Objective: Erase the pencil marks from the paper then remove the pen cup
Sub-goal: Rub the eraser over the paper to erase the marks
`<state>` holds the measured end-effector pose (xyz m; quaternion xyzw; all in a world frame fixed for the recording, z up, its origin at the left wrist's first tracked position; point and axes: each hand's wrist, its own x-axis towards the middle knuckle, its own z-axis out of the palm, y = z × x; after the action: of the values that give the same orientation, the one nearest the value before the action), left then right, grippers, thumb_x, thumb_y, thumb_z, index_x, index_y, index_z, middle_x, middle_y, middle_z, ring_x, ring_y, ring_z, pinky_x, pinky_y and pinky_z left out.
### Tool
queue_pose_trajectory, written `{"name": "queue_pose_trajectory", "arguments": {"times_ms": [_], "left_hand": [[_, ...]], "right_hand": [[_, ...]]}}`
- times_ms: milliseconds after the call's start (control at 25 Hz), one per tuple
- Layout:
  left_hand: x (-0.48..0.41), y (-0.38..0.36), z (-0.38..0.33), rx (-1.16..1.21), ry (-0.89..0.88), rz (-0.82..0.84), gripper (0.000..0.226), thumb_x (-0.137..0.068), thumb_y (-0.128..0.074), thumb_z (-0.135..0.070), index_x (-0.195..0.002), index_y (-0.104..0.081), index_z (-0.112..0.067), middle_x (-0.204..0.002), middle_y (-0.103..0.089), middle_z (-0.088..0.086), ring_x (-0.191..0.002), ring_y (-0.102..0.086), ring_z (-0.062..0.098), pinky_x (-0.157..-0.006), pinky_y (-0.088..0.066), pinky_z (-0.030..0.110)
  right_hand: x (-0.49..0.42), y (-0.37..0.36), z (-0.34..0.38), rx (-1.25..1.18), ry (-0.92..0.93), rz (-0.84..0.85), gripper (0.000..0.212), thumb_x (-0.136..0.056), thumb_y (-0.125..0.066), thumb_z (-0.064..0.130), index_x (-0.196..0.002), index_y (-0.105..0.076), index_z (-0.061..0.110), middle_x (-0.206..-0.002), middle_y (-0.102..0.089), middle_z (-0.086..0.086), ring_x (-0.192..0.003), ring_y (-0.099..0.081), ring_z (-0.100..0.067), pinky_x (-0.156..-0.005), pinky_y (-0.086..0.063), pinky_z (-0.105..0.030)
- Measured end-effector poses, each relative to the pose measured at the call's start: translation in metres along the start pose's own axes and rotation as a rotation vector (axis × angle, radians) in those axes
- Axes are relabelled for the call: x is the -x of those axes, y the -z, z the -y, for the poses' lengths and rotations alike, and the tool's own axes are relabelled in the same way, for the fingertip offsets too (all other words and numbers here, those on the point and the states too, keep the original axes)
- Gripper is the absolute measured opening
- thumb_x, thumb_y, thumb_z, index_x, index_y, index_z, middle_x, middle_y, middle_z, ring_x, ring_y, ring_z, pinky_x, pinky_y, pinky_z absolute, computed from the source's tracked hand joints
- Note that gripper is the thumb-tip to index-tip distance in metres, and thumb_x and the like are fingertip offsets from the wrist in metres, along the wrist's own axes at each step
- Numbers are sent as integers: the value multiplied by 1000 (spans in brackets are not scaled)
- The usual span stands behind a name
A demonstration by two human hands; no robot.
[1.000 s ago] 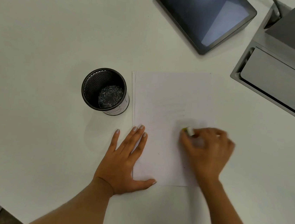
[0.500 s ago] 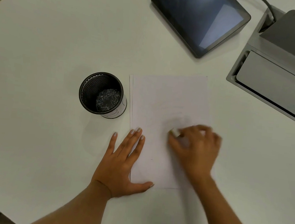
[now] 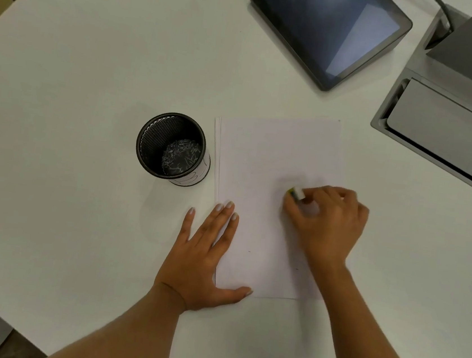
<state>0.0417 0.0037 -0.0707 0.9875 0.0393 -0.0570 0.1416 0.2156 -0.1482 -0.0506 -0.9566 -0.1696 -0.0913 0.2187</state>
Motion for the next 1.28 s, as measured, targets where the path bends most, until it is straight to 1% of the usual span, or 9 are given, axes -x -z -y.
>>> {"name": "queue_pose_trajectory", "arguments": {"times_ms": [120,200,320,520,600,760,920,1160,1280], "left_hand": [[0,0,0,1,0,6,113,-78,-51,-84,-157,-28,-6,-168,-17,10,-156,-13,23,-121,-16,61],[0,-1,0,1,-2,10,113,-79,-49,-84,-157,-29,-6,-168,-18,11,-156,-14,24,-121,-17,62],[1,-2,0,-28,-6,30,113,-80,-42,-86,-158,-26,-6,-168,-16,12,-156,-13,25,-120,-14,64],[0,0,-1,-96,78,52,119,-78,-30,-94,-159,-18,-7,-168,-13,11,-156,-11,24,-119,7,67],[1,0,-1,-82,114,50,121,-77,-29,-95,-158,-18,-7,-168,-15,11,-156,-13,24,-119,10,66],[1,0,-1,-79,102,35,117,-79,-29,-93,-158,-20,-7,-168,-16,9,-155,-14,21,-118,9,66],[0,-2,0,-89,65,10,112,-80,-39,-86,-158,-26,-7,-168,-16,10,-156,-15,22,-118,3,68],[0,-4,2,-82,-4,11,99,-89,-29,-81,-159,-21,-12,-168,-18,11,-155,-18,24,-119,-7,68],[1,-6,2,-50,-5,-13,99,-88,-33,-80,-159,-20,-11,-168,-18,10,-156,-16,23,-120,-11,64]], "right_hand": [[12,-1,9,-93,-42,21,17,-73,-79,34,-69,-70,20,-73,-69,5,-82,-62,-27,-74,-28,-31],[45,-4,24,-195,81,113,15,-74,-80,32,-71,-71,21,-73,-68,6,-81,-62,-23,-75,-33,-32],[71,-4,18,-222,234,198,15,-79,-76,38,-80,-74,22,-82,-69,7,-92,-60,-17,-82,-38,-37],[65,-2,-2,-355,138,209,21,-84,-70,42,-89,-75,23,-91,-69,9,-99,-62,-13,-87,-37,-35],[67,-1,-2,-358,129,215,20,-84,-70,42,-90,-75,24,-90,-69,10,-99,-61,-12,-87,-37,-32],[73,-1,-3,-363,117,197,17,-83,-72,40,-90,-75,24,-90,-68,12,-99,-60,-9,-88,-36,-30],[75,0,8,-314,26,103,17,-81,-75,38,-85,-75,22,-85,-70,10,-92,-63,-10,-80,-42,-36],[85,-6,25,-212,257,114,18,-79,-78,34,-90,-78,20,-86,-74,4,-82,-66,-14,-74,-48,-33],[79,-4,26,-203,343,127,16,-79,-79,33,-87,-78,20,-84,-74,4,-75,-67,-15,-65,-47,-33]]}}
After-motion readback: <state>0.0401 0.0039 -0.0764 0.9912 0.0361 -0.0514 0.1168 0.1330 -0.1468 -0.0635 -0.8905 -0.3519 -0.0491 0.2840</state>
